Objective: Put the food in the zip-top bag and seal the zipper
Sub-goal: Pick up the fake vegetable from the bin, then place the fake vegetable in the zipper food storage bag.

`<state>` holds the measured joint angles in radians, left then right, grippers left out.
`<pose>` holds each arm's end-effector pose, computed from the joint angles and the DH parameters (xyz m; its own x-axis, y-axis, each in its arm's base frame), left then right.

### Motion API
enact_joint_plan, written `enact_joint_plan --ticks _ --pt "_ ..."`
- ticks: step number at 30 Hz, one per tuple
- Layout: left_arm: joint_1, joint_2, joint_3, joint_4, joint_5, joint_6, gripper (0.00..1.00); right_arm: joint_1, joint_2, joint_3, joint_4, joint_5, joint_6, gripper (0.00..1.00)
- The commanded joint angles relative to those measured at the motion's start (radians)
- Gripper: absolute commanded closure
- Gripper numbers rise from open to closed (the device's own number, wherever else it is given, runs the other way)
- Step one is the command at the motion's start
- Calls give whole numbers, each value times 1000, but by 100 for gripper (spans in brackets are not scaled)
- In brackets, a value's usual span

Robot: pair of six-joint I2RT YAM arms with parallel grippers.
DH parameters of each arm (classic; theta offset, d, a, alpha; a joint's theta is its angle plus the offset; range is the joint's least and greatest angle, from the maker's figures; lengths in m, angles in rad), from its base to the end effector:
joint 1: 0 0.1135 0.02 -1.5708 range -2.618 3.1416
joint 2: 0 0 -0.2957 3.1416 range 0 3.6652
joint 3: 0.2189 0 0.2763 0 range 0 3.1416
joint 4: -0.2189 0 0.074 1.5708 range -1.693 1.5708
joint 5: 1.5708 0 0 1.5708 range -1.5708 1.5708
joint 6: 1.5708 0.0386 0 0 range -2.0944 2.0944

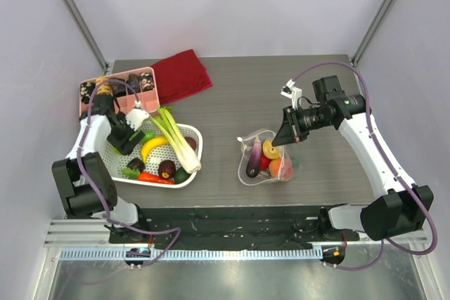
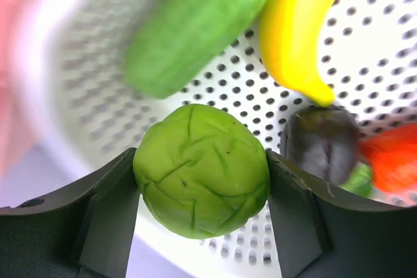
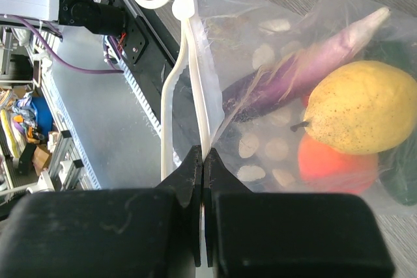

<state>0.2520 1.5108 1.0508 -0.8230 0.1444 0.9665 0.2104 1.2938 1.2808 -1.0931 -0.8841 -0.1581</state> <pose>0.2943 0.0700 0.2351 -0.6981 0.6612 -0.2748 0.6464 0.7470 0.1552 0.2419 0.0822 0.3664 -0.7891 -0.2706 -0.5514 -0.6031 0.5114 0.6122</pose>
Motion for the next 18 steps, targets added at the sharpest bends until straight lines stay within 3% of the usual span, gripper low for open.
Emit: enact_joint_plan --ticks 1,4,7,9,11,12,13,14,18 --pt "-39 -165 221 -184 182 -80 57 4 -8 18 27 -15 8 99" --pt "-153 -231 339 -246 293 -173 57 6 -2 18 33 -9 11 99" --pt "-365 -262 425 -204 368 -296 56 4 -2 23 38 -9 20 99" --pt "-516 -259 457 -151 432 -455 55 6 -1 28 45 -4 26 99" --pt "-639 -255 466 -56 426 -553 55 6 -2 37 41 -1 26 99" --pt "-778 -258 459 -21 403 -567 54 6 -1 37 38 2 25 99" --pt "-842 -259 445 19 349 -580 53 4 -4 37 39 7 25 99" --pt "-896 -255 419 112 328 -591 52 6 -5 31 38 7 25 99" --pt "-1086 -172 417 222 311 -667 50 6 -5 26 42 14 31 99"
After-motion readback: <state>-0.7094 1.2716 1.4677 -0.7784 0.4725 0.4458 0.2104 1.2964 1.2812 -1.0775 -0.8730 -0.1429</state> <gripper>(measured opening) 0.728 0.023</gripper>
